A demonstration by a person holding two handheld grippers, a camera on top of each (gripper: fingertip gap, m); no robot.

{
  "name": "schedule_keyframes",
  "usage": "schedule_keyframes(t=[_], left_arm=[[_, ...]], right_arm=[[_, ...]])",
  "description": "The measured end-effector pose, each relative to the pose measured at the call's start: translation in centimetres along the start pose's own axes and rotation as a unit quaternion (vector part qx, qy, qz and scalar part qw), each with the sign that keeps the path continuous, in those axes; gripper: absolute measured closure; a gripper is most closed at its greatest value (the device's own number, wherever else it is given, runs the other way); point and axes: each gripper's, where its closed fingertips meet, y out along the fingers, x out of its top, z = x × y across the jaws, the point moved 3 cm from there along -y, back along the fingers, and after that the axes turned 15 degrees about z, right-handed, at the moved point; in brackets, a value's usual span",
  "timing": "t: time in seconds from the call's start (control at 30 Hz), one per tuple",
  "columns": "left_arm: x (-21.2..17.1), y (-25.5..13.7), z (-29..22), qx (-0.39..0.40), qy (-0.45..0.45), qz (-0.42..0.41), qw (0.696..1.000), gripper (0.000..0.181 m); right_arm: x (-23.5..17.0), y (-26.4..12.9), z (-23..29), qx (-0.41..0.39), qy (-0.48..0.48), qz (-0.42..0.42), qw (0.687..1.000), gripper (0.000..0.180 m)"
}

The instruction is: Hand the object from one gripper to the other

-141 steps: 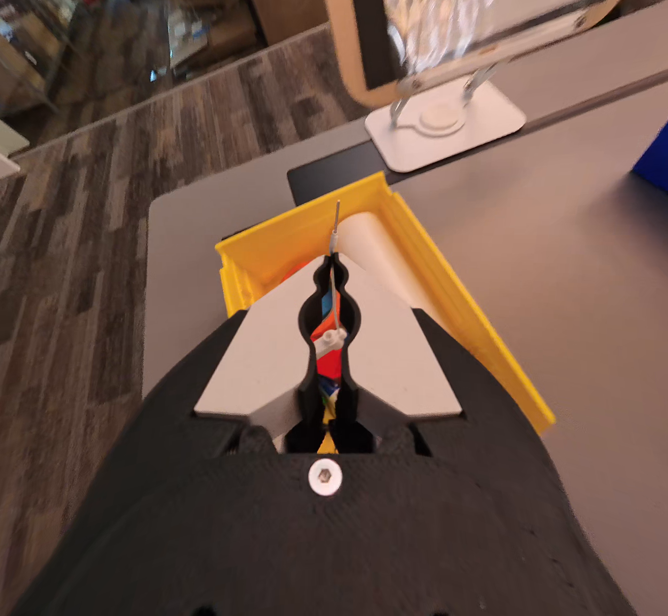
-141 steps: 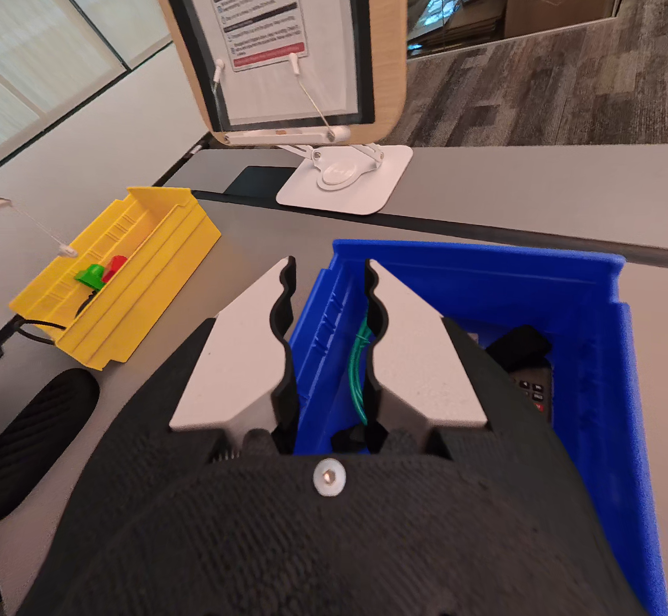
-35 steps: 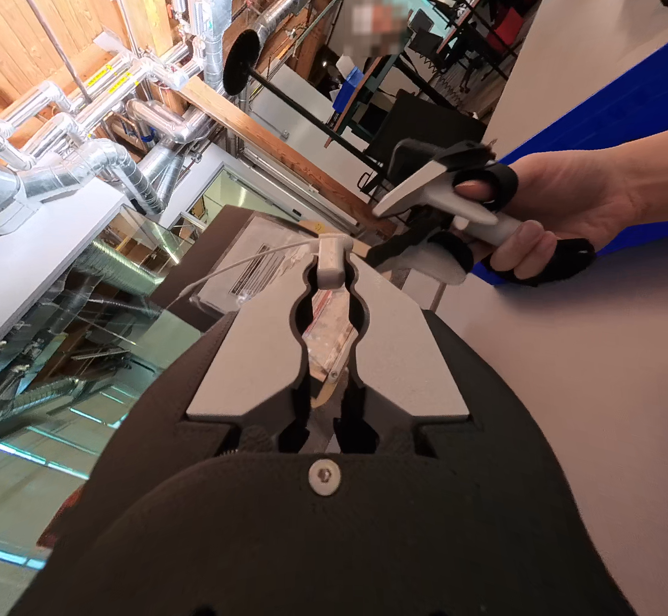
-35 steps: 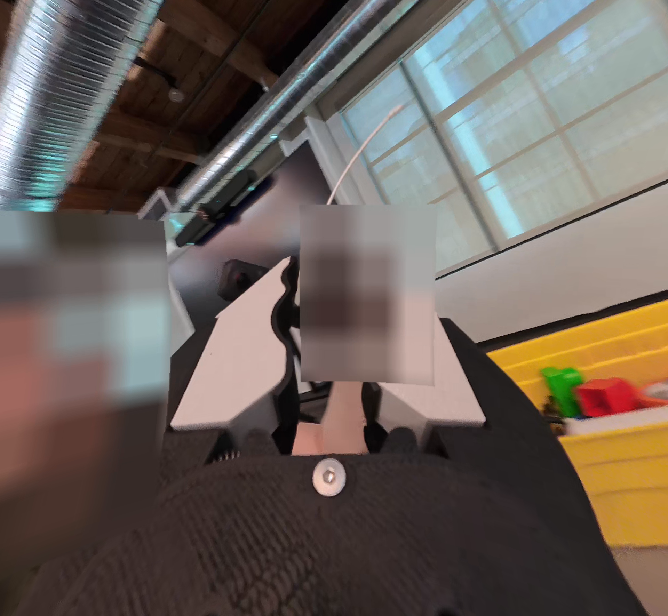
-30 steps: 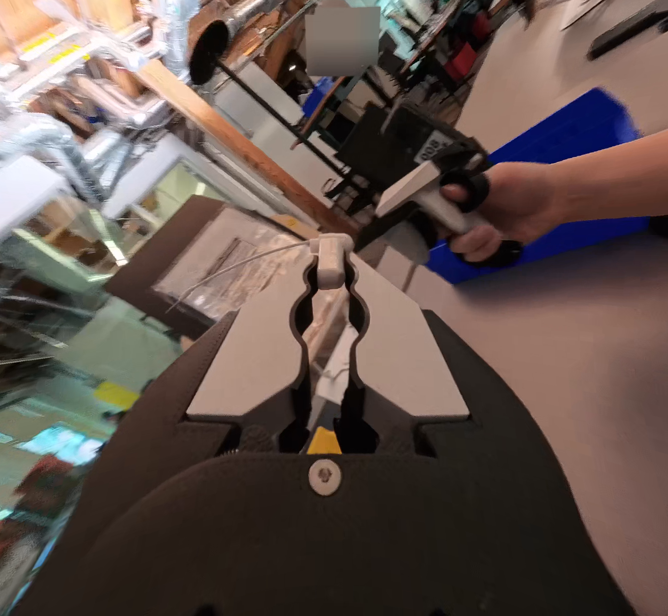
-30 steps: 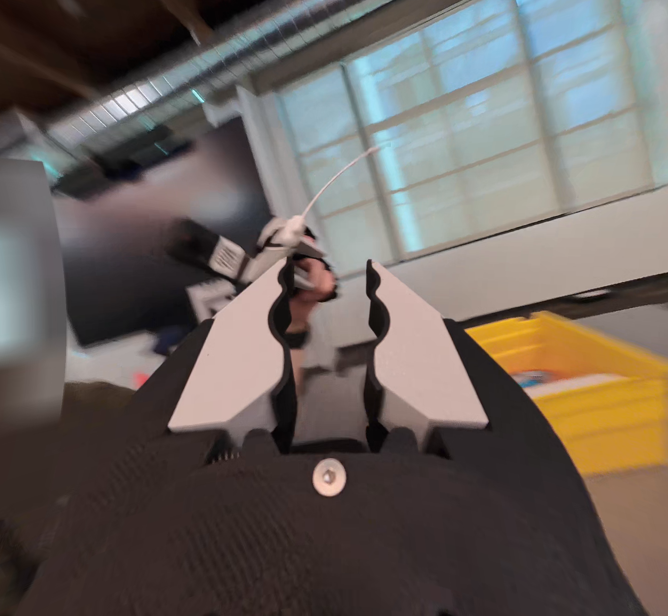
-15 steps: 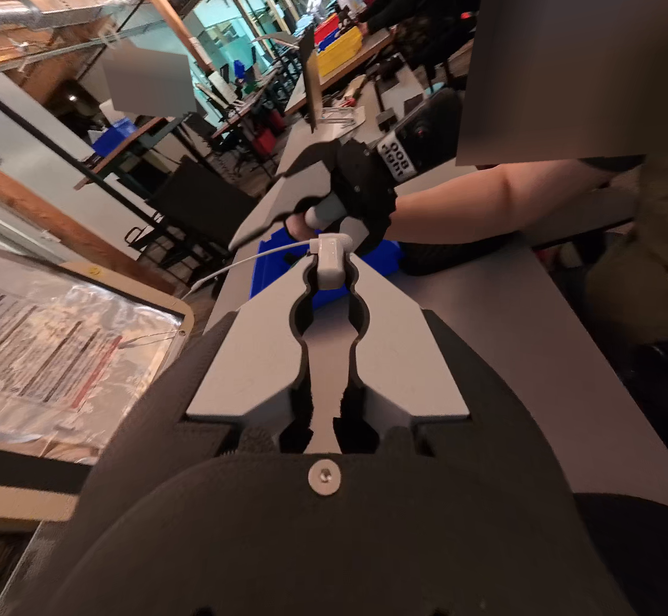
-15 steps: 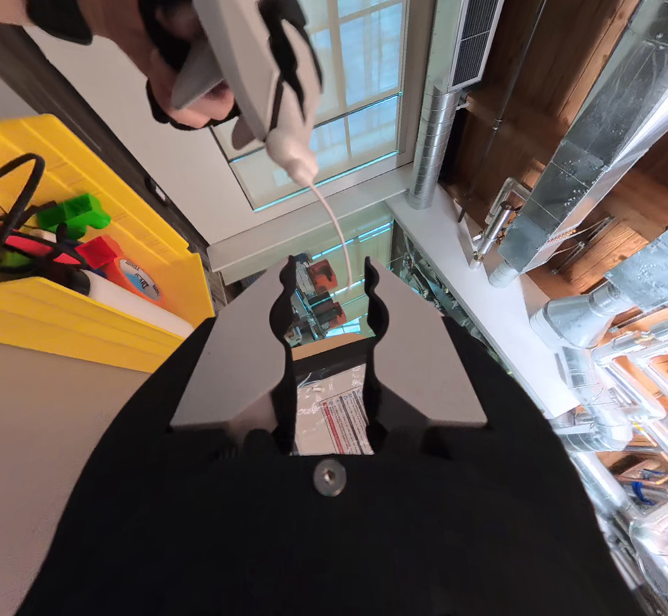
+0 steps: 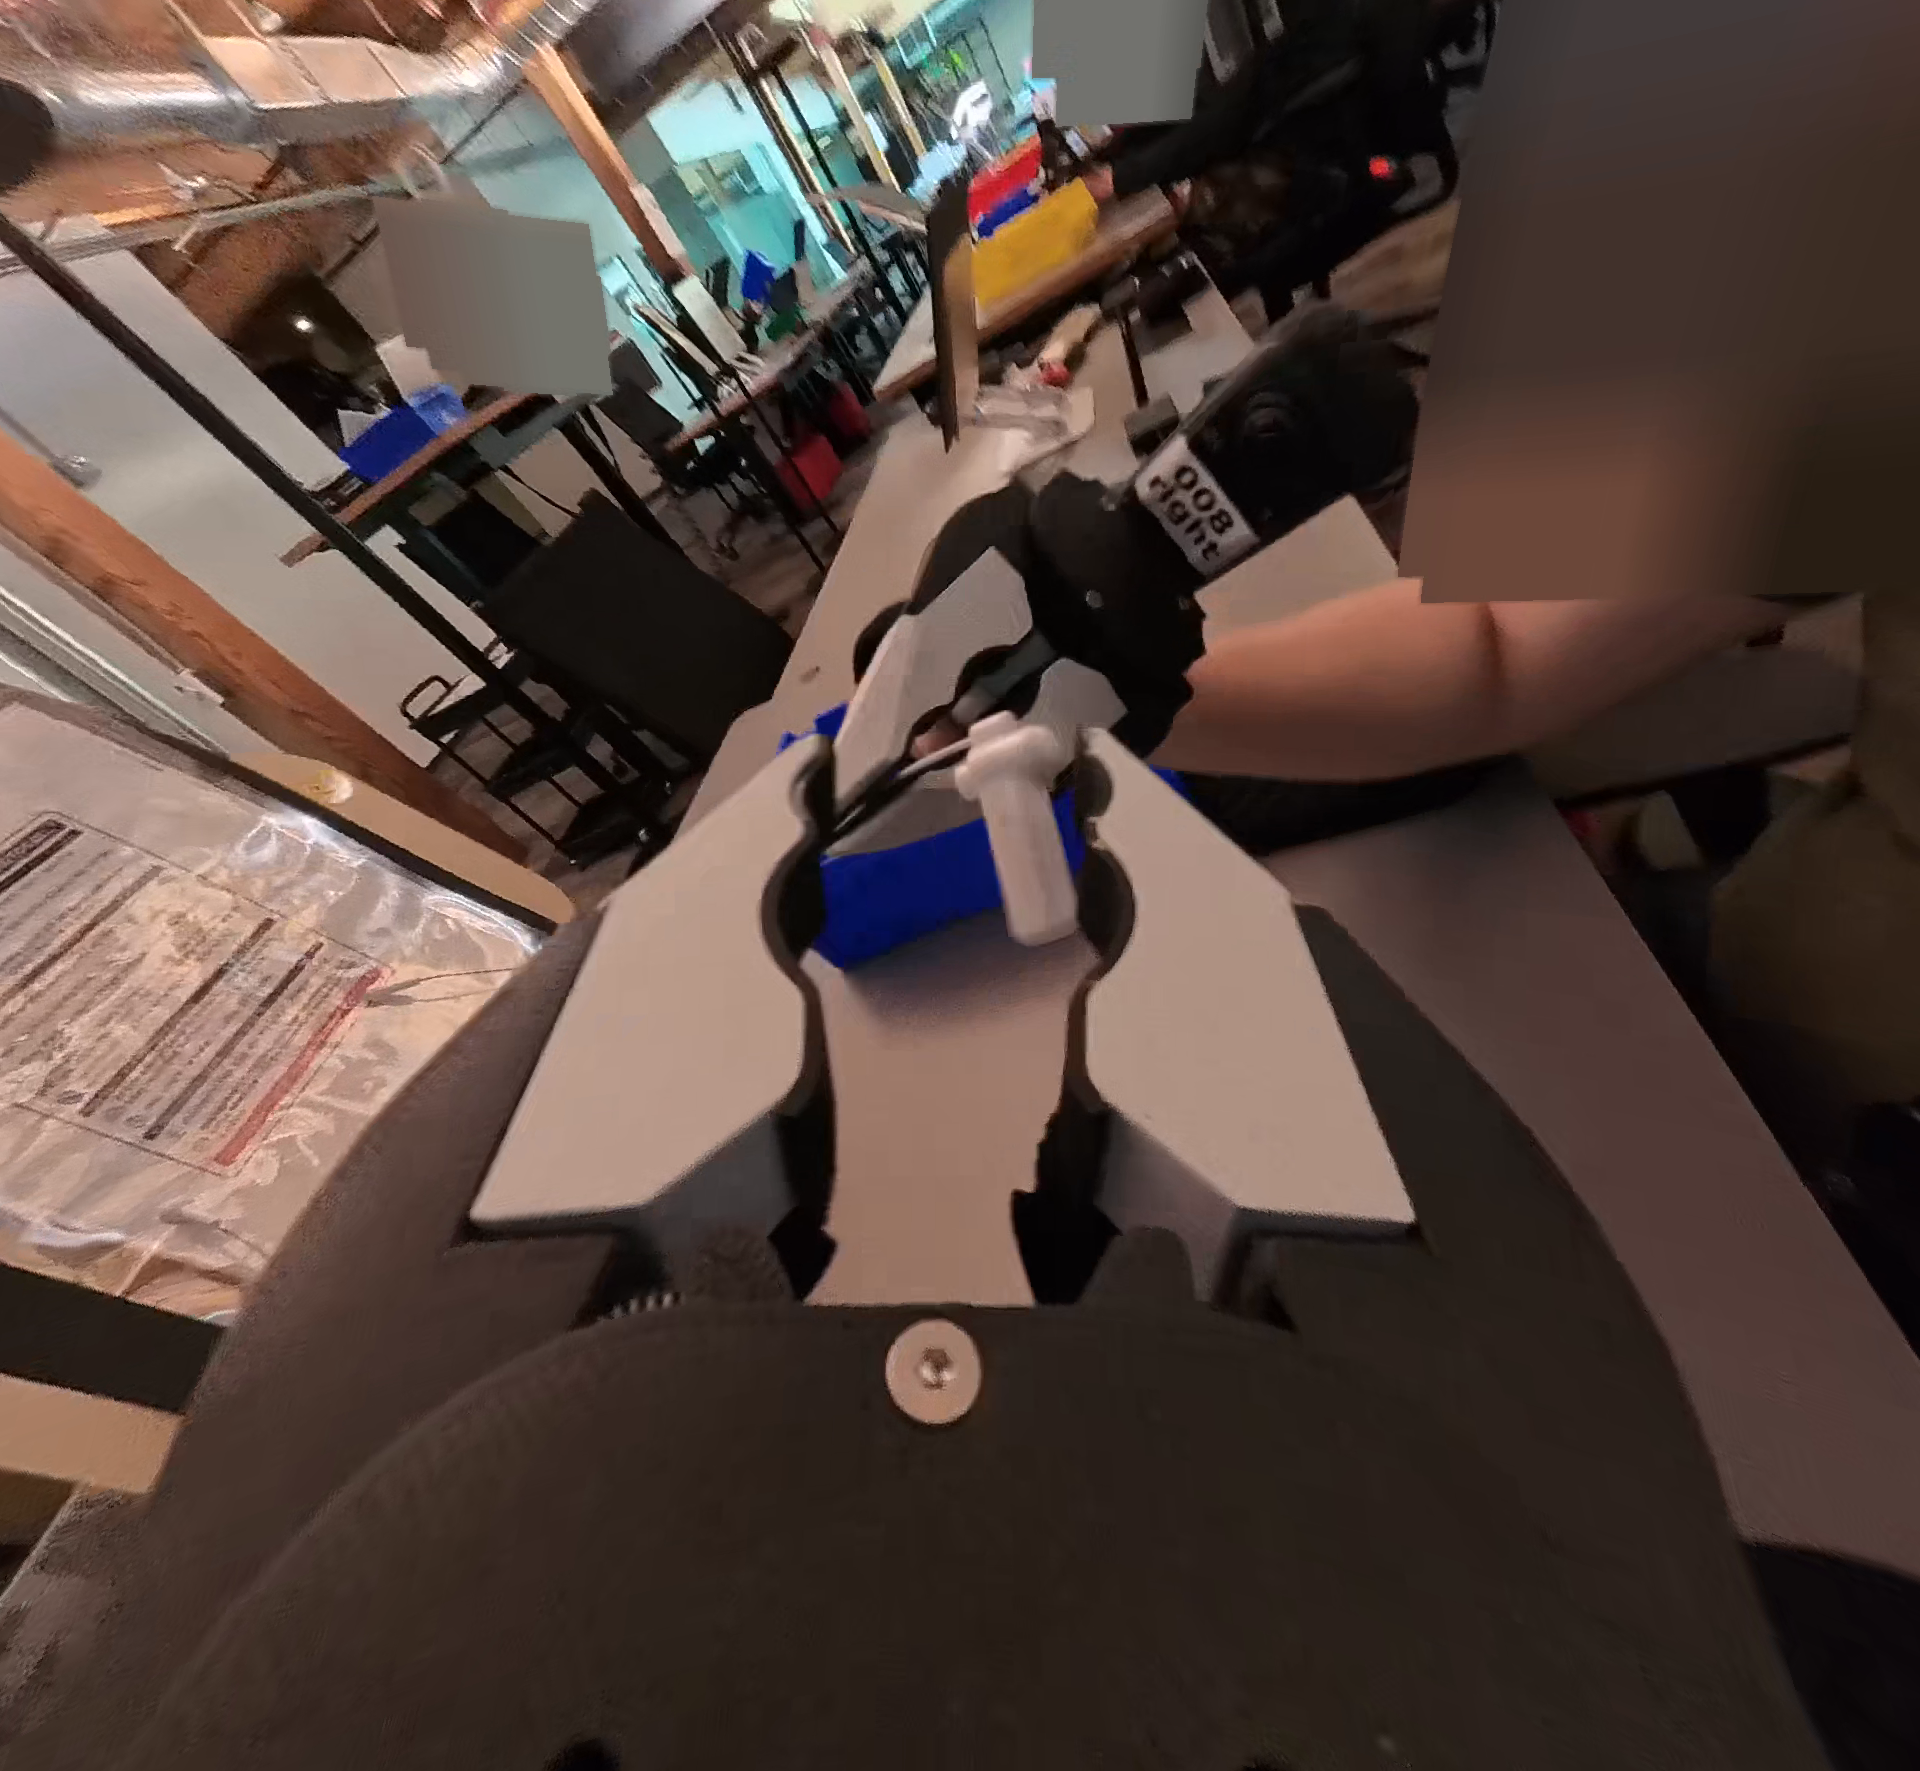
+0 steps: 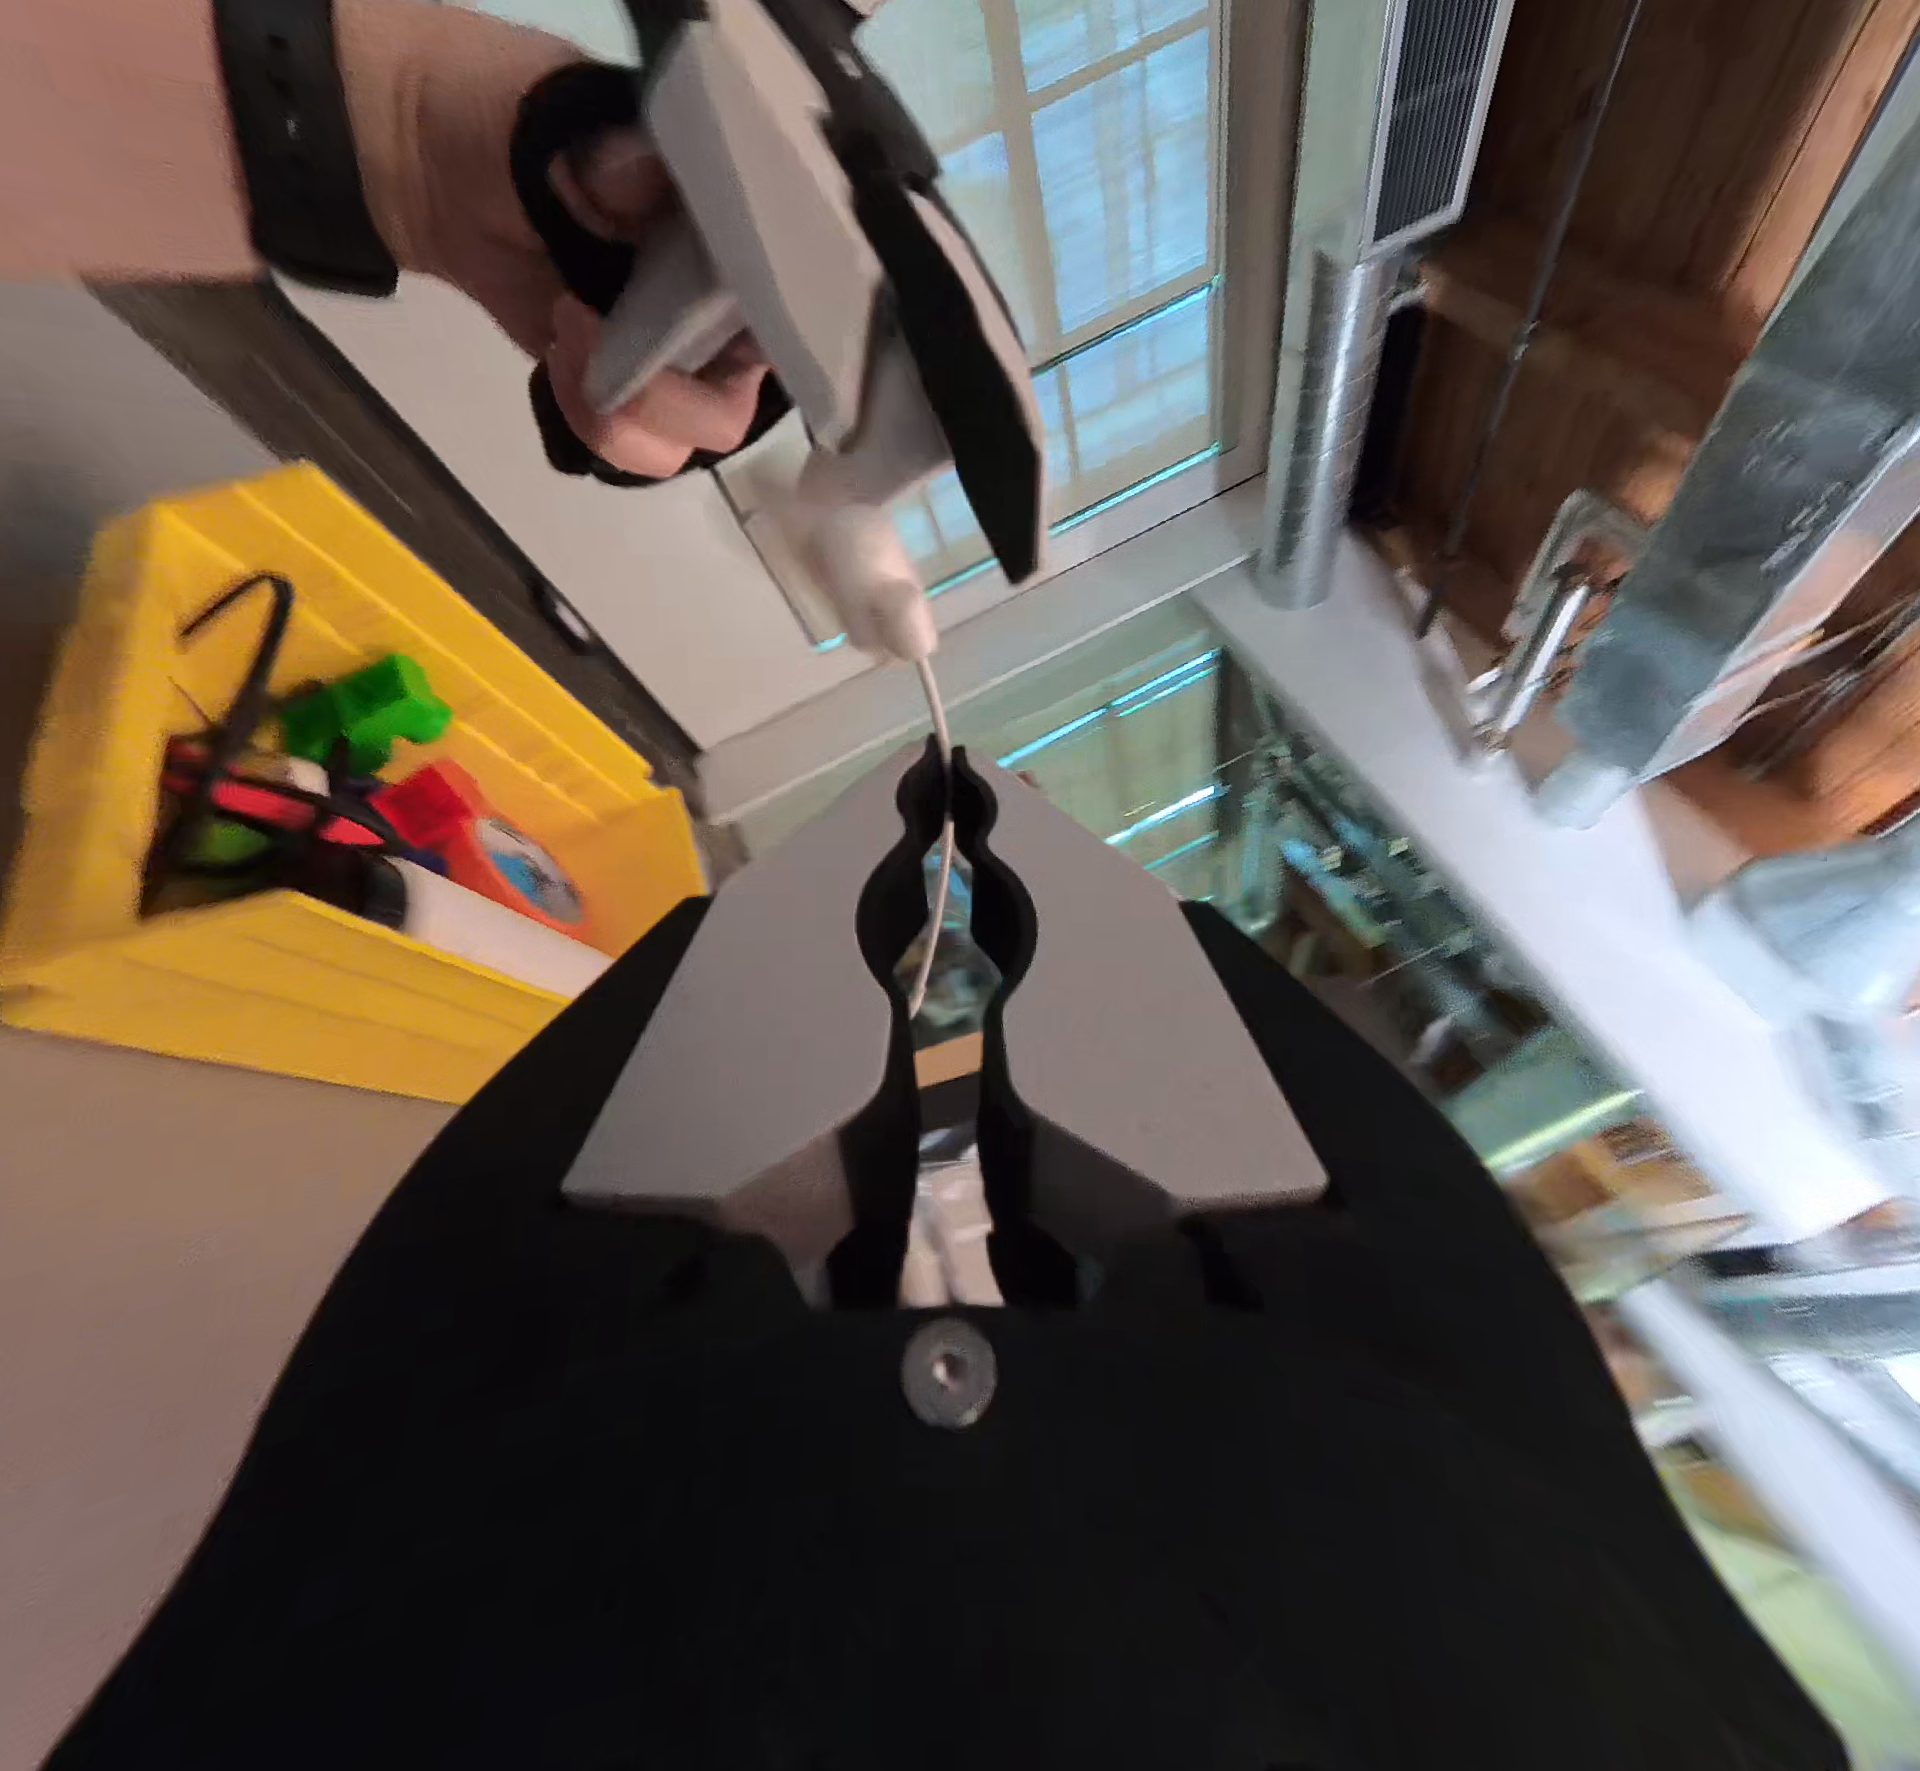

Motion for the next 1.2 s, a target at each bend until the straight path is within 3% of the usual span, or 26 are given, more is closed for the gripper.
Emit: schedule_keyframes(t=[0.07, 0.13, 0.23, 0.33, 0.4, 0.43, 0.53, 0.7, 0.83, 1.03, 1.13, 1.2], left_arm=[[0.3, -0.7, 0.6, 0.002, -0.025, -0.017, 1.0, 0.121], [-0.1, -1.1, 1.6, 0.023, -0.046, -0.017, 0.999, 0.119], [-1.8, -0.5, 2.5, 0.049, -0.053, 0.033, 0.997, 0.119], [-2.8, 0.9, 3.1, 0.048, -0.076, 0.064, 0.994, 0.133], [-2.8, 2.0, 3.9, 0.056, -0.097, 0.058, 0.992, 0.148], [-2.9, 2.6, 4.3, 0.06, -0.111, 0.054, 0.99, 0.152], [-2.8, 4.2, 5.0, 0.033, -0.166, 0.028, 0.985, 0.16], [-2.7, 5.9, 4.4, -0.086, -0.256, -0.013, 0.963, 0.159], [-2.0, 5.8, 3.4, -0.145, -0.255, -0.045, 0.955, 0.181], [-1.9, 5.8, 3.4, -0.102, -0.206, -0.026, 0.973, 0.181], [-0.9, 5.2, 3.7, -0.1, -0.216, -0.053, 0.97, 0.181], [-0.7, 4.9, 4.1, -0.1, -0.24, -0.066, 0.963, 0.181]], right_arm=[[-0.5, 0.3, -0.4, 0.047, 0.097, 0.003, 0.994, 0.18], [-1.3, 0.8, -1.4, 0.111, 0.236, 0.002, 0.965, 0.18], [-2.5, 1.2, -2.4, 0.228, 0.437, -0.016, 0.87, 0.18], [-3.7, 1.1, -3.0, 0.305, 0.562, -0.04, 0.767, 0.18], [-4.4, 1.0, -3.1, 0.333, 0.6, -0.048, 0.726, 0.18], [-4.5, 0.9, -3.0, 0.342, 0.603, -0.048, 0.72, 0.18], [-4.7, 0.8, -2.7, 0.349, 0.584, -0.034, 0.732, 0.18], [-3.5, 0.3, -2.5, 0.367, 0.551, -0.037, 0.749, 0.18], [-3.0, -0.1, -2.7, 0.373, 0.544, -0.05, 0.75, 0.18], [-3.1, -0.2, -2.8, 0.358, 0.526, -0.049, 0.77, 0.178], [-3.3, -0.2, -3.5, 0.334, 0.522, -0.054, 0.783, 0.153], [-3.6, -0.3, -3.8, 0.318, 0.511, -0.055, 0.797, 0.146]])
